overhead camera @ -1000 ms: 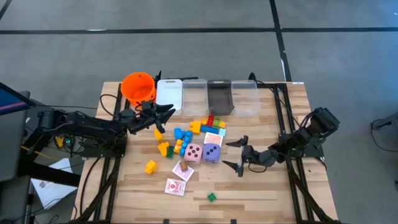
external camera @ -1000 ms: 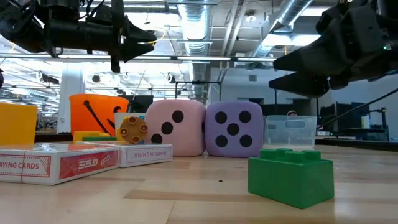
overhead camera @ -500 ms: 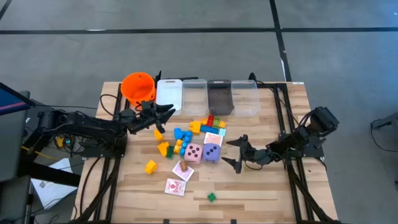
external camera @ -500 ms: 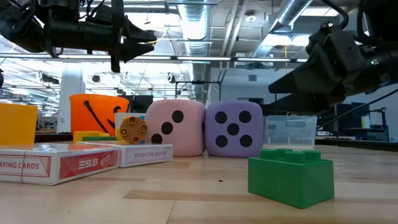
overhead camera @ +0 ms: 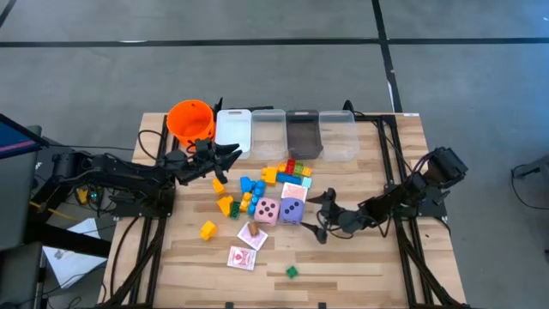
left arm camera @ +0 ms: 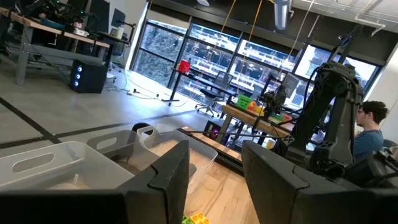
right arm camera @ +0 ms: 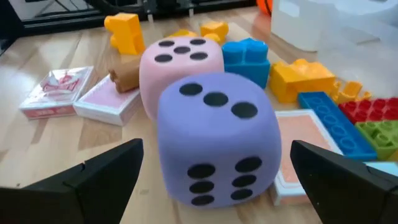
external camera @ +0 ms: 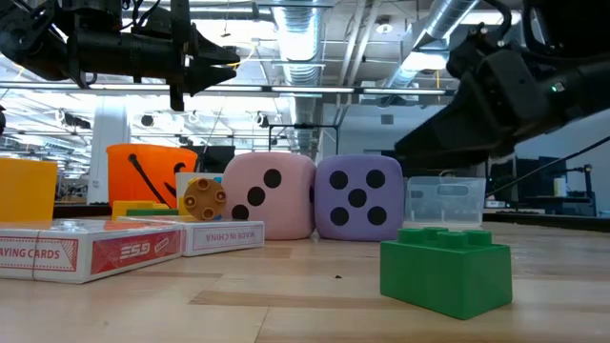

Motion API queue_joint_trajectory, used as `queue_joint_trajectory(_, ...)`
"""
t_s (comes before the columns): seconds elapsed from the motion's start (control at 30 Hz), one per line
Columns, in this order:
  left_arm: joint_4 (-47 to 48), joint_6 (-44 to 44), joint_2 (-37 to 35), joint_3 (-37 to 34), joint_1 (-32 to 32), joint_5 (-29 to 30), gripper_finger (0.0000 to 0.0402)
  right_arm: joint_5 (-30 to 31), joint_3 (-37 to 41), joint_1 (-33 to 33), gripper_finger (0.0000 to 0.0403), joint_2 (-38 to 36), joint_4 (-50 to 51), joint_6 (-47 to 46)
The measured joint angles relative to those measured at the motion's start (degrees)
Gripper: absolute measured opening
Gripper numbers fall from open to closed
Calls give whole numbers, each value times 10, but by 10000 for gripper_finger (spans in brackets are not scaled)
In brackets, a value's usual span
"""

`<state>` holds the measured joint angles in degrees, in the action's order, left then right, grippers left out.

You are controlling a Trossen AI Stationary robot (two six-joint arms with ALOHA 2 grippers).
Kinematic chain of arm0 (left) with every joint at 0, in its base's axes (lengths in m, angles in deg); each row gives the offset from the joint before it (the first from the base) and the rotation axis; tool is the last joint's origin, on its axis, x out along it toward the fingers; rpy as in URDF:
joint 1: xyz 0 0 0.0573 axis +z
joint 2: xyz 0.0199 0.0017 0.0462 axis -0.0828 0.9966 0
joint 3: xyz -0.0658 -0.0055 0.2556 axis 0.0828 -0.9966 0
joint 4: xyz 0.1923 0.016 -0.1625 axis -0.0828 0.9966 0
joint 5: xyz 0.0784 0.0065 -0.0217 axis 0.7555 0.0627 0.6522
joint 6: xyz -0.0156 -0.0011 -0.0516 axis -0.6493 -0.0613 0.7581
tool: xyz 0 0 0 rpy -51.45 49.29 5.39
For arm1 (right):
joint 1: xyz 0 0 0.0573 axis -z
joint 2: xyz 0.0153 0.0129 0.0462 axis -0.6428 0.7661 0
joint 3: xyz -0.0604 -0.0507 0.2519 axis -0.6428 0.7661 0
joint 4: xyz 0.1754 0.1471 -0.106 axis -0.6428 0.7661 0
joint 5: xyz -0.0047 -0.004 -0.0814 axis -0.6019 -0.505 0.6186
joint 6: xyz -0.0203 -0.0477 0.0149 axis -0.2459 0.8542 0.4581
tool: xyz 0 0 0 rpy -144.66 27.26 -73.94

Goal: Pick & Place Toys
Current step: Put the purple dice into the black bin

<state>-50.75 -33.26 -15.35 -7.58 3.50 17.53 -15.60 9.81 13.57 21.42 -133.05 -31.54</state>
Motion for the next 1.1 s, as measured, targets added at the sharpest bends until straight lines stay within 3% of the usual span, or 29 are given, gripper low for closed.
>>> queue_joint_trajectory(0.23, 0, 0, 0, 0, 0, -1, 140, -2, -1, 15, 400, 0, 17, 0)
queue_joint_trajectory(0.83, 0, 0, 0, 0, 0, -14, 140, -130, -22, 61, 400, 0, 17, 11)
queue_joint_trajectory(1.1, 0, 0, 0, 0, 0, -14, 140, -152, -72, 81, 400, 0, 133, 20)
